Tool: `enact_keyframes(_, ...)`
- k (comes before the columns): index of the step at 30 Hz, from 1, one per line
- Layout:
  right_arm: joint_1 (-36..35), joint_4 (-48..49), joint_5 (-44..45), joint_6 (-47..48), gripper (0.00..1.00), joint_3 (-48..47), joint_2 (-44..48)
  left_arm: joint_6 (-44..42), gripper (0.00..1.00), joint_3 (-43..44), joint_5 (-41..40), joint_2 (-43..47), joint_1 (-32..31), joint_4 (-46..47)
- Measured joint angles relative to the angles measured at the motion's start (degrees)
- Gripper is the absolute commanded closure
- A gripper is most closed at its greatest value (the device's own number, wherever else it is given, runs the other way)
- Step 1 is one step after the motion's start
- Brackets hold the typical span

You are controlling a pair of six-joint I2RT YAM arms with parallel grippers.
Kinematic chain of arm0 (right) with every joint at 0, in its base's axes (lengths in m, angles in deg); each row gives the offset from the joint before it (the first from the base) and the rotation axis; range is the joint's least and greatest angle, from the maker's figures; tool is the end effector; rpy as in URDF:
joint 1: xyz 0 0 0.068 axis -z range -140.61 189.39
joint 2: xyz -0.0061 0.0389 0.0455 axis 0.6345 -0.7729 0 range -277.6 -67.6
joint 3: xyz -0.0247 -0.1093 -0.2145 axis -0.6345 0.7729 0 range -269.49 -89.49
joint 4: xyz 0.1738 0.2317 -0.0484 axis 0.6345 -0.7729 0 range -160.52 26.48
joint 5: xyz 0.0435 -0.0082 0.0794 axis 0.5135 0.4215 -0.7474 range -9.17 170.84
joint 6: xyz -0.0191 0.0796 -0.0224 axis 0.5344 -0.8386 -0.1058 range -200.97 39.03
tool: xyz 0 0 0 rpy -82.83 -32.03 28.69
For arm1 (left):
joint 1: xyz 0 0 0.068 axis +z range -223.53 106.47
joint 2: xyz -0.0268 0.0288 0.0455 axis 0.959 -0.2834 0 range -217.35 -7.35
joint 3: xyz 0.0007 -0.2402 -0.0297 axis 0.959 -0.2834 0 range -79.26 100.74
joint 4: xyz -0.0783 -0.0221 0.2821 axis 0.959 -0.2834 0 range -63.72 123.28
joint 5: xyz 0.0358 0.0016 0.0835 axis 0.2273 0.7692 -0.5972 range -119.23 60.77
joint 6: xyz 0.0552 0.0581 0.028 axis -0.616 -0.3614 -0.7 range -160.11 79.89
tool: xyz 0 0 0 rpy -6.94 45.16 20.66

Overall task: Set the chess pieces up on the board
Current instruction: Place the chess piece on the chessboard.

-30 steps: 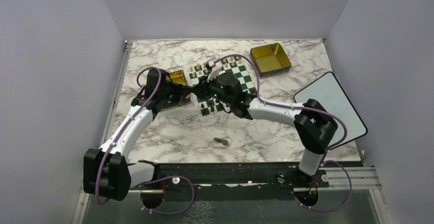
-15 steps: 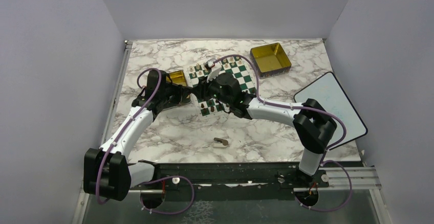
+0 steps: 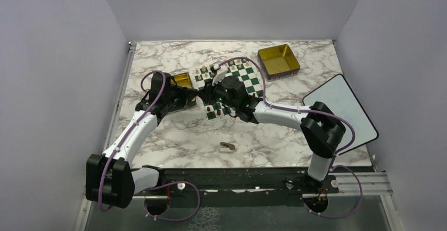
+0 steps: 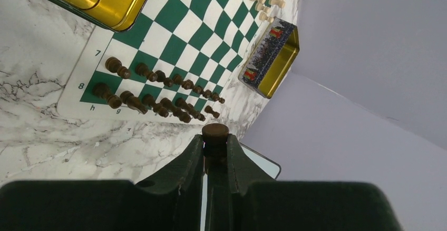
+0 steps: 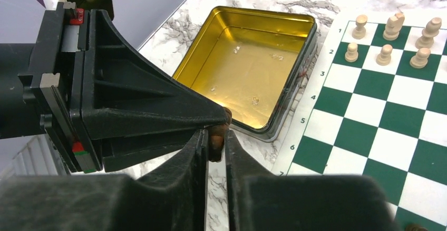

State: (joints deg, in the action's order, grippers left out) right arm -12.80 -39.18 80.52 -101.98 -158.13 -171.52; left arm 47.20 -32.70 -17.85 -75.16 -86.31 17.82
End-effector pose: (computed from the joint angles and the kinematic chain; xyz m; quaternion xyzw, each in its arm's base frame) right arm 0.2965 0.3828 0.1982 -0.2089 0.7424 0.3812 0.5097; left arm 0.3206 -0.0878 0.1952 -0.5032 0.7347 -0.3990 0.2187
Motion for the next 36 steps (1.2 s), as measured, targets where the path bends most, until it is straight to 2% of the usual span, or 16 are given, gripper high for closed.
enact_keyframes(3, 0.00, -0.04, 0.24, 0.09, 0.93, 0.02, 0.00, 0.13, 0.87, 0.00, -0.13, 0.04, 0.07, 0.00)
enact_keyframes(5, 0.07, 0.04, 0.24, 0.04, 0.93, 0.09, 0.00, 0.17, 0.77, 0.00, -0.15, 0.09, 0.07, 0.15)
enact_keyframes(7, 0.02, 0.02, 0.33, 0.09, 0.94, 0.09, 0.04, 0.15, 0.62, 0.00, -0.17, 0.11, 0.07, 0.15)
enact_keyframes(11, 0.00, -0.26, 0.52, 0.26, 1.00, 0.13, 0.11, 0.13, 0.47, -0.02, 0.74, 0.33, -0.13, 0.17)
enact_keyframes(18, 0.61, -5.20, 1.16, 2.99, 0.99, 1.20, 3.61, -1.20, 0.34, -0.02, 1.05, 1.60, -0.37, 0.02)
enact_keyframes(19, 0.87, -6.91, 1.11, 3.58, 1.00, 1.27, 4.76, -1.55, 0.29, -0.02, 0.98, 1.79, -0.39, -0.07)
enact_keyframes(21, 1.86, -10.78, 0.94, 5.20, 0.99, 1.14, 7.34, -3.54, 0.03, 0.00, 0.22, 2.19, -0.48, -0.24)
enact_keyframes(30, 12.92, -35.47, -2.19, 13.14, 0.99, -6.19, 13.86, -21.44, 0.01, 1.31, -8.96, 4.52, -1.81, -0.46)
enact_keyframes(36, 21.70, -50.38, -4.98, 17.35, 0.99, -10.49, 13.55, -43.10, 0.01, 1.31, -10.25, 5.51, -1.99, 3.52)
